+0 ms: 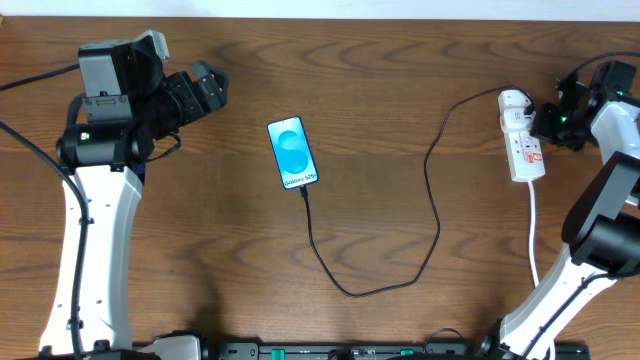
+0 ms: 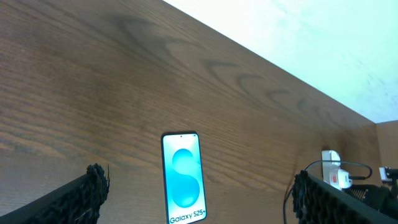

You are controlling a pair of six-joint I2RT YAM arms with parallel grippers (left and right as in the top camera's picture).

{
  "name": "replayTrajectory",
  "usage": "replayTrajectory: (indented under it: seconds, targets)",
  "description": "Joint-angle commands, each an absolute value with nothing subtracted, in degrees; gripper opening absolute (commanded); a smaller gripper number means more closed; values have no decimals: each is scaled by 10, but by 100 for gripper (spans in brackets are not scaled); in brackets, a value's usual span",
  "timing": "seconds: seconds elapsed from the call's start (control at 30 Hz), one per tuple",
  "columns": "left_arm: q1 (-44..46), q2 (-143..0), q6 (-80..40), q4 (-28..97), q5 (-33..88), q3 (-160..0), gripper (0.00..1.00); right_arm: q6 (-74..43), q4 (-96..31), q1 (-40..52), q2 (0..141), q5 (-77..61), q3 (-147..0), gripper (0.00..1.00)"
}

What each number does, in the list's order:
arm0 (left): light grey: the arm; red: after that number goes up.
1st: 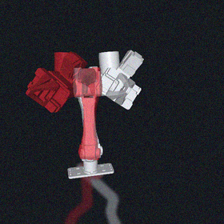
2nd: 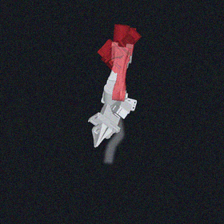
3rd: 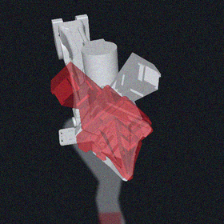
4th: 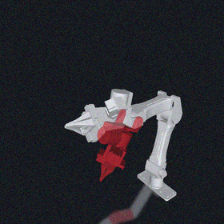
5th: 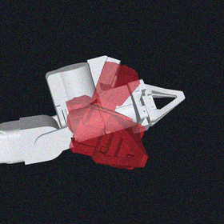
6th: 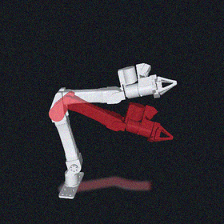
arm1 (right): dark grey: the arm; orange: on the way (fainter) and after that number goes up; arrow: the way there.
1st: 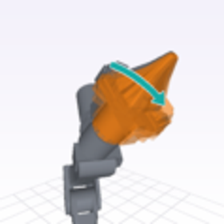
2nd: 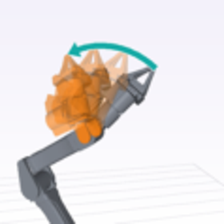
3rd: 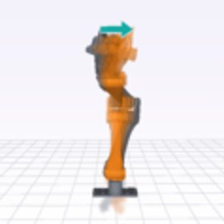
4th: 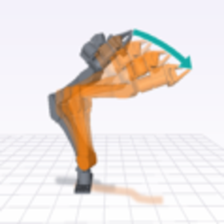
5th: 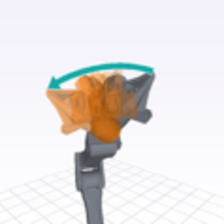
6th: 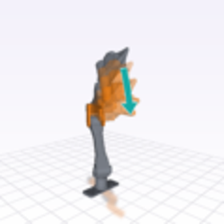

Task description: Plug charger to phone and switch on socket

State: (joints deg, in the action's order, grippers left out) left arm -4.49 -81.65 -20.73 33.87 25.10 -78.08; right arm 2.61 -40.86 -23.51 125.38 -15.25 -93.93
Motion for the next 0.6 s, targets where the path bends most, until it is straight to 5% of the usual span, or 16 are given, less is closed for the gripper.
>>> replayTrajectory:
  seconds: [0.0,0.57]
  targets:
    - [-48,-815,-202,339,246,-780,96,-5,-427,-171,1286,-337,-910,1]
    - [-48,-815,-202,339,246,-780,96,-15,-436,-171,1286,-351,-910,1]
